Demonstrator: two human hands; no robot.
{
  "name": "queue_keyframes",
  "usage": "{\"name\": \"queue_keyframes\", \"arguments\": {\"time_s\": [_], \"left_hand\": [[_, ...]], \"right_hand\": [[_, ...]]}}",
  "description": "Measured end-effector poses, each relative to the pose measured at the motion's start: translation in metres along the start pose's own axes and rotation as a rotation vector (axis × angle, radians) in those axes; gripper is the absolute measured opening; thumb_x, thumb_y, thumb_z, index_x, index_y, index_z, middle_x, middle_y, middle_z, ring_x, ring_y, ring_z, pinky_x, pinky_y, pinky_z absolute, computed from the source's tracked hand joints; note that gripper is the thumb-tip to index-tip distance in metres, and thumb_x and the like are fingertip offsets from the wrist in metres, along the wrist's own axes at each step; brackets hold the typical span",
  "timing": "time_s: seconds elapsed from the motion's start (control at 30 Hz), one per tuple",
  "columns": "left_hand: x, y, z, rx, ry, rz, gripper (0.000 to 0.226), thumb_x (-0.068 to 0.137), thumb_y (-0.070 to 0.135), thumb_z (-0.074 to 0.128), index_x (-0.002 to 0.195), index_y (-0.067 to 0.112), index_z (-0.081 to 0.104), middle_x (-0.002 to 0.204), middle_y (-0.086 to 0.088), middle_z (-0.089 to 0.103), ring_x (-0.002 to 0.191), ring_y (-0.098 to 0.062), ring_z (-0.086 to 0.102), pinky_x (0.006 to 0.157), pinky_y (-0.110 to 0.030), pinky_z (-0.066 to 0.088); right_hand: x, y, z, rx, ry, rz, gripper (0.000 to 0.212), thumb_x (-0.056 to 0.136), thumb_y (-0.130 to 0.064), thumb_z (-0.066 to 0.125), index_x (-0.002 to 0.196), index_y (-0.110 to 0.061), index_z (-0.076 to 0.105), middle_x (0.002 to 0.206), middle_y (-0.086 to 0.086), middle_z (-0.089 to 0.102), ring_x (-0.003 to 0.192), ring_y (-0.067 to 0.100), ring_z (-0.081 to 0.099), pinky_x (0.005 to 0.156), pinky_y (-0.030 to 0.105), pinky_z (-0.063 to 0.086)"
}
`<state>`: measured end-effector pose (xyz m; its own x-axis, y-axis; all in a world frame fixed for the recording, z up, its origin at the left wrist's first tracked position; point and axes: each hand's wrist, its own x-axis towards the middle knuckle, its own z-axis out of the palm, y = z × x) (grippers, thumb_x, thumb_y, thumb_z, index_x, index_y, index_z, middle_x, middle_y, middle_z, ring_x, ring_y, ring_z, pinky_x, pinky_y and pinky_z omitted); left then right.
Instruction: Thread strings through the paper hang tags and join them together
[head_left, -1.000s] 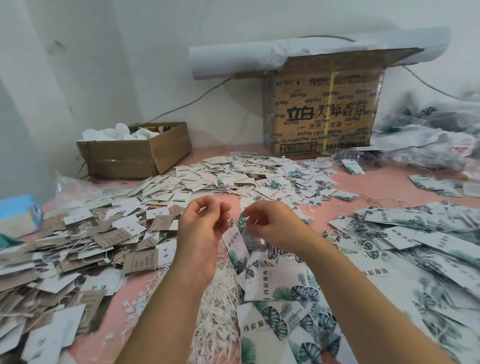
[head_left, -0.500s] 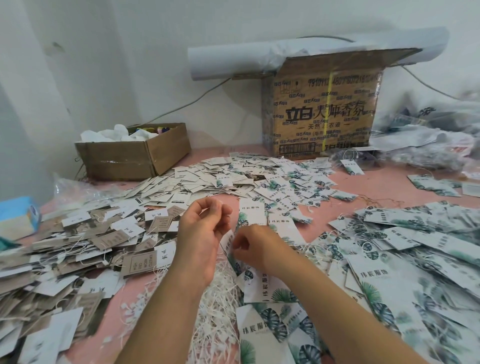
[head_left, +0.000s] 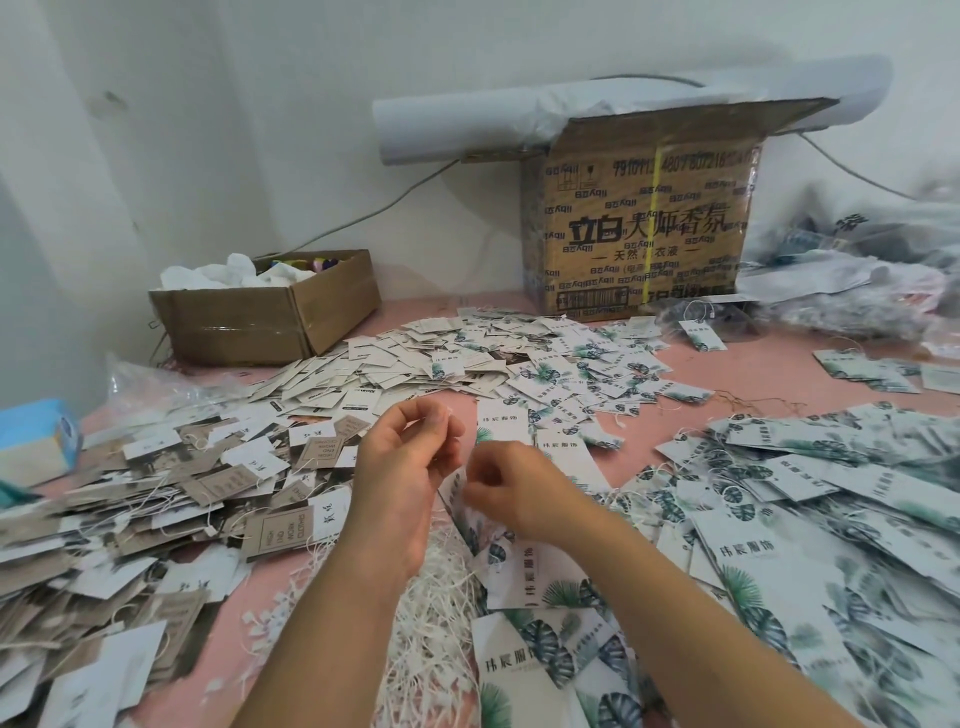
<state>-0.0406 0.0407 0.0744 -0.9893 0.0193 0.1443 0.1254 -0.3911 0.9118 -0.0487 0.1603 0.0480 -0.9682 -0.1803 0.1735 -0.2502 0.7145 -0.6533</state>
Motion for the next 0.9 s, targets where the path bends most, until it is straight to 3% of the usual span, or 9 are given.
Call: {"name": "queue_keyframes", "arguments": {"time_s": [0.17,0.27,0.4,0.57,0.67,0.77,0.9], "left_hand": [[0.001,0.003,-0.004,0.047,0.013,0.040,0.013,0.086,0.000,0.057,0.083,0.010,0.065,0.064,0.001,0.068,0.058,-0.005,0.061,0.058,-0.017,0.053],[0.001,0.005,-0.005,0.072,0.016,0.069,0.016,0.086,-0.004,0.056,0.084,0.009,0.066,0.066,0.000,0.070,0.060,-0.006,0.063,0.059,-0.017,0.053],[0.001,0.005,-0.006,0.078,0.028,0.083,0.016,0.085,-0.004,0.057,0.086,0.009,0.067,0.068,-0.001,0.071,0.062,-0.006,0.065,0.059,-0.017,0.053],[0.002,0.006,-0.008,0.082,0.048,0.102,0.018,0.085,-0.005,0.057,0.087,0.010,0.067,0.070,-0.001,0.071,0.064,-0.007,0.065,0.061,-0.017,0.054],[0.001,0.007,-0.008,0.097,0.035,0.121,0.017,0.083,-0.004,0.059,0.087,0.011,0.068,0.072,-0.001,0.072,0.067,-0.007,0.067,0.062,-0.017,0.053],[-0.003,0.009,-0.004,0.107,-0.027,0.138,0.016,0.070,0.006,0.068,0.084,0.012,0.070,0.075,-0.004,0.074,0.070,-0.009,0.069,0.063,-0.017,0.053],[-0.007,0.013,0.001,0.098,-0.077,0.160,0.016,0.059,0.014,0.071,0.075,0.016,0.074,0.074,-0.007,0.073,0.066,-0.011,0.068,0.061,-0.018,0.053]], "right_hand": [[-0.005,-0.002,-0.030,0.372,0.023,0.095,0.015,0.085,-0.008,0.055,0.073,-0.016,0.056,0.079,0.009,0.069,0.066,0.018,0.056,0.061,0.033,0.048],[-0.008,0.002,-0.044,0.443,0.041,0.102,0.015,0.086,-0.004,0.055,0.073,-0.013,0.056,0.069,0.003,0.068,0.064,0.014,0.060,0.065,0.032,0.048],[-0.010,0.006,-0.055,0.472,0.050,0.071,0.017,0.084,0.005,0.055,0.076,-0.011,0.054,0.058,-0.001,0.066,0.054,0.009,0.057,0.059,0.025,0.046],[-0.012,0.009,-0.064,0.533,0.072,0.026,0.012,0.085,0.000,0.061,0.079,-0.010,0.058,0.061,-0.001,0.066,0.056,0.011,0.057,0.060,0.024,0.049],[-0.015,0.005,-0.067,0.727,0.076,-0.033,0.013,0.081,0.004,0.061,0.075,-0.007,0.060,0.062,0.002,0.065,0.056,0.014,0.058,0.059,0.022,0.051],[-0.018,-0.005,-0.069,0.926,0.017,-0.084,0.010,0.074,0.007,0.060,0.074,-0.003,0.062,0.065,0.005,0.068,0.060,0.013,0.064,0.060,0.020,0.053],[-0.022,-0.016,-0.073,0.971,-0.064,-0.123,0.021,0.069,0.016,0.057,0.079,-0.001,0.064,0.069,0.004,0.070,0.065,0.012,0.067,0.063,0.018,0.054]]}}
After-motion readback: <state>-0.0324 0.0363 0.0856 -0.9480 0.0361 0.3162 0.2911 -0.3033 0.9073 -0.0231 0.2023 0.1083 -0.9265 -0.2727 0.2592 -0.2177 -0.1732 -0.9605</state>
